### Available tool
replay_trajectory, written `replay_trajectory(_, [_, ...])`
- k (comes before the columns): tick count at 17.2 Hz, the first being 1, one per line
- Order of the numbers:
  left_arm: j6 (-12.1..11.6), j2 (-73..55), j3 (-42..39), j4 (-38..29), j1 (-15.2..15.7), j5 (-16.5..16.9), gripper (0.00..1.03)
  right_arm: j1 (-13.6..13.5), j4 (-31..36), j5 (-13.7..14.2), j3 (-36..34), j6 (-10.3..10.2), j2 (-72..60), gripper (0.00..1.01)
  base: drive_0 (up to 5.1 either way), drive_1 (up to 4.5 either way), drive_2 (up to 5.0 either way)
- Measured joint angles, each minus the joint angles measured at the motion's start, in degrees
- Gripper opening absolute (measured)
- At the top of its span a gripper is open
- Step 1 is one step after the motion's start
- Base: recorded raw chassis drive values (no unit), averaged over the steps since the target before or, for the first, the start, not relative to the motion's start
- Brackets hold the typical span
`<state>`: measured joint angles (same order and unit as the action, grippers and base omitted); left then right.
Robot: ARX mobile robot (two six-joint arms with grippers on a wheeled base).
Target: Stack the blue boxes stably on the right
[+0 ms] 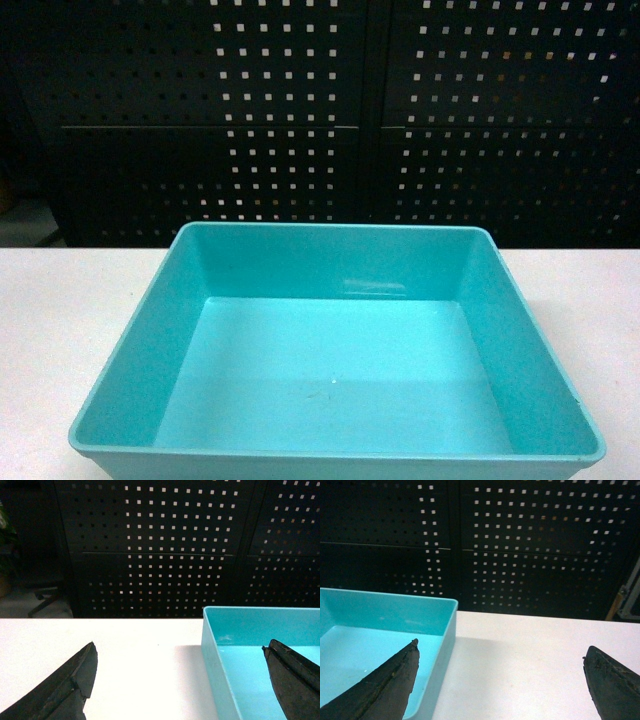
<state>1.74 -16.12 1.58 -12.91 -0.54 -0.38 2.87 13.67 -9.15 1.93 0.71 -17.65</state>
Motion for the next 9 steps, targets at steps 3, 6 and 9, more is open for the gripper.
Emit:
replay_trajectory(3, [-1.79,-18.95,9.62,-12.31,2.75,8.63,0.98,-3.41,8.13,1.09,7.43,0.35,-14.45,0.98,0.0,0.00,0.0])
replay_trajectory(6, [-3.58,-54.71,29.86,-12.70,-2.29,8.85,0.98,-10.38,12.90,3.26,27.82,3.06,-51.52,0.98,0.0,0.00,0.0])
replay_trajectory(9, [-4.52,-59.17,32.55,-11.67,-3.50,7.78,0.98,-11.32,12.59,3.50,29.48,3.13,-56.76,0.98,0.0,0.00,0.0])
